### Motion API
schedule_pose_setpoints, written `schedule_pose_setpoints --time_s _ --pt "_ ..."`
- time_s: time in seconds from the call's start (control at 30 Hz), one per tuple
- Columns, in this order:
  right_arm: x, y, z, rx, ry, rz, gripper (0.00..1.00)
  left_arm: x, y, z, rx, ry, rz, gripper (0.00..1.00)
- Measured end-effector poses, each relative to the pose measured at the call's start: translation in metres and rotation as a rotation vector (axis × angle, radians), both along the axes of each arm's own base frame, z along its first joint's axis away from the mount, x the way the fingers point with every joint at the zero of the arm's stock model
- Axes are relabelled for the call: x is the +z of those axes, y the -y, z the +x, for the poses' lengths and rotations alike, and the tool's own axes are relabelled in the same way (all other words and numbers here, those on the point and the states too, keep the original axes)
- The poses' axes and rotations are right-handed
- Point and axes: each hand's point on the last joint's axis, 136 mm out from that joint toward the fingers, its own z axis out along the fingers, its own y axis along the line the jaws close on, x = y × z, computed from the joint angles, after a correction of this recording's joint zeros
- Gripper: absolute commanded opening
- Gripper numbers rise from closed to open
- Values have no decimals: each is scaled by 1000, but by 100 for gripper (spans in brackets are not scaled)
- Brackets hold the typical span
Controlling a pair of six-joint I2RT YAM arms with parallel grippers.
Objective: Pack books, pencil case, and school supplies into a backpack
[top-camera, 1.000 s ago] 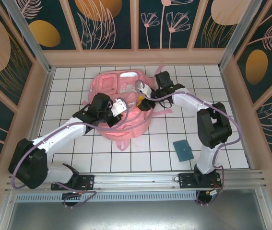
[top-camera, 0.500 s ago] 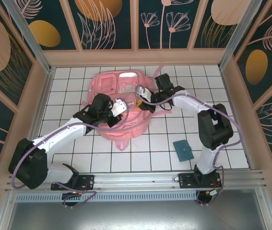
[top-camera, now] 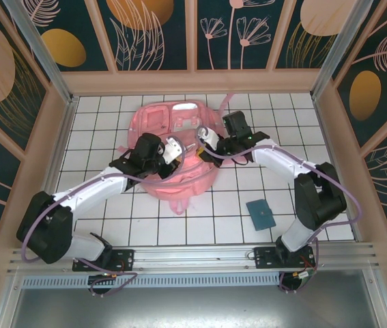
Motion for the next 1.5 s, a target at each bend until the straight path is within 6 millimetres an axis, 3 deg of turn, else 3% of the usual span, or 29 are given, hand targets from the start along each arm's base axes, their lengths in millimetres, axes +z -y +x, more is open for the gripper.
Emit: schedule_pose_setpoints --time_s 0.17,0.23,0.33,0.5,0.67,0.73,0.83,1.0,1.13,1.23,1.5 --pt "-11 3 -10 -93 -54 -12 0 -7 6 2 40 -73 -60 41" --pt "-13 6 -11 -132 -69 -17 0 -7 5 4 66 -85 -76 50" --pt "-10 10 -5 -194 -73 -8 0 -3 2 9 104 -86 -99 55" --pt "0 15 8 -281 -71 26 0 21 -14 11 214 -66 -198 61" --pt "-1 38 30 -417 -95 27 0 59 -57 21 422 10 -347 70" --pt "-1 48 39 -468 -94 21 0 65 -71 26 501 20 -385 73" --pt "-3 57 46 -513 -86 10 0 58 -93 37 645 -26 -437 71" --pt "-4 58 47 -523 -81 2 0 8 -121 58 846 -232 -487 61" --pt "-4 58 47 -525 -80 0 0 -35 -110 62 895 -436 -520 49" --pt "-4 58 47 -526 -80 -2 0 -54 -103 63 919 -541 -553 41" --pt "-5 60 47 -550 -56 -30 0 -60 -90 71 938 -663 -689 28"
